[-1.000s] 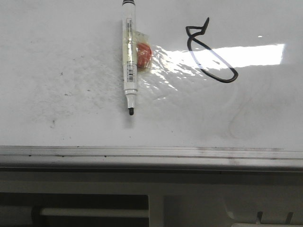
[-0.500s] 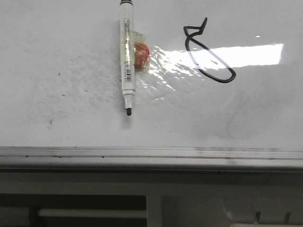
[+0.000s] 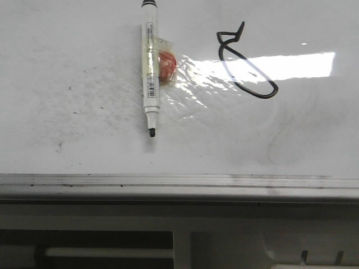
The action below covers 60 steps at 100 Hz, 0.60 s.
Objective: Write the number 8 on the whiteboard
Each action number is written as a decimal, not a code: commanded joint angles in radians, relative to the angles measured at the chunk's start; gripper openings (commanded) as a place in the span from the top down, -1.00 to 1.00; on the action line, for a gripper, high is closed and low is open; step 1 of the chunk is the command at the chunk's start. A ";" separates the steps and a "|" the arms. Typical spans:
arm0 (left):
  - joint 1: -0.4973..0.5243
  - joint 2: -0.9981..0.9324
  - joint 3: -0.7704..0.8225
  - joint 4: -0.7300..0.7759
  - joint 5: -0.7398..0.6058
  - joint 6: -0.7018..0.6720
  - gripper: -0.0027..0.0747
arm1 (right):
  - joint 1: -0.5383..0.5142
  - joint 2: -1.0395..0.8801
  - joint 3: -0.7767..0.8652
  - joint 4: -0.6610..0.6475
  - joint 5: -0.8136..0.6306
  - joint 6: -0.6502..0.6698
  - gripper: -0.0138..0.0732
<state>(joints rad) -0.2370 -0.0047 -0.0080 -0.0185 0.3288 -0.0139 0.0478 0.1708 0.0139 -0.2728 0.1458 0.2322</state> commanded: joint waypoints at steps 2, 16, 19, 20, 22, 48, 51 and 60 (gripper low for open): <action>0.002 -0.023 0.042 -0.005 -0.046 -0.012 0.98 | -0.044 -0.016 0.009 0.009 -0.081 -0.041 0.78; 0.002 -0.023 0.042 -0.005 -0.046 -0.012 0.98 | -0.048 -0.111 0.009 0.009 0.058 -0.041 0.78; 0.002 -0.023 0.042 -0.005 -0.046 -0.012 0.98 | -0.048 -0.137 0.009 0.009 0.107 -0.041 0.78; 0.002 -0.023 0.042 -0.005 -0.046 -0.012 0.98 | -0.048 -0.150 0.009 0.009 0.117 -0.041 0.78; 0.002 -0.023 0.042 -0.005 -0.046 -0.012 0.98 | -0.048 -0.164 0.009 0.009 0.148 -0.041 0.78; 0.002 -0.023 0.042 -0.005 -0.046 -0.012 0.98 | -0.050 -0.202 0.009 0.011 0.145 -0.041 0.78; 0.002 -0.023 0.042 -0.005 -0.046 -0.012 0.98 | -0.050 -0.202 0.009 0.011 0.145 -0.041 0.78; 0.002 -0.023 0.042 -0.005 -0.046 -0.012 0.98 | -0.050 -0.202 0.009 0.011 0.145 -0.041 0.78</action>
<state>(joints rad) -0.2370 -0.0047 -0.0080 -0.0185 0.3301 -0.0185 0.0005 -0.0096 0.0121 -0.2571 0.3207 0.2006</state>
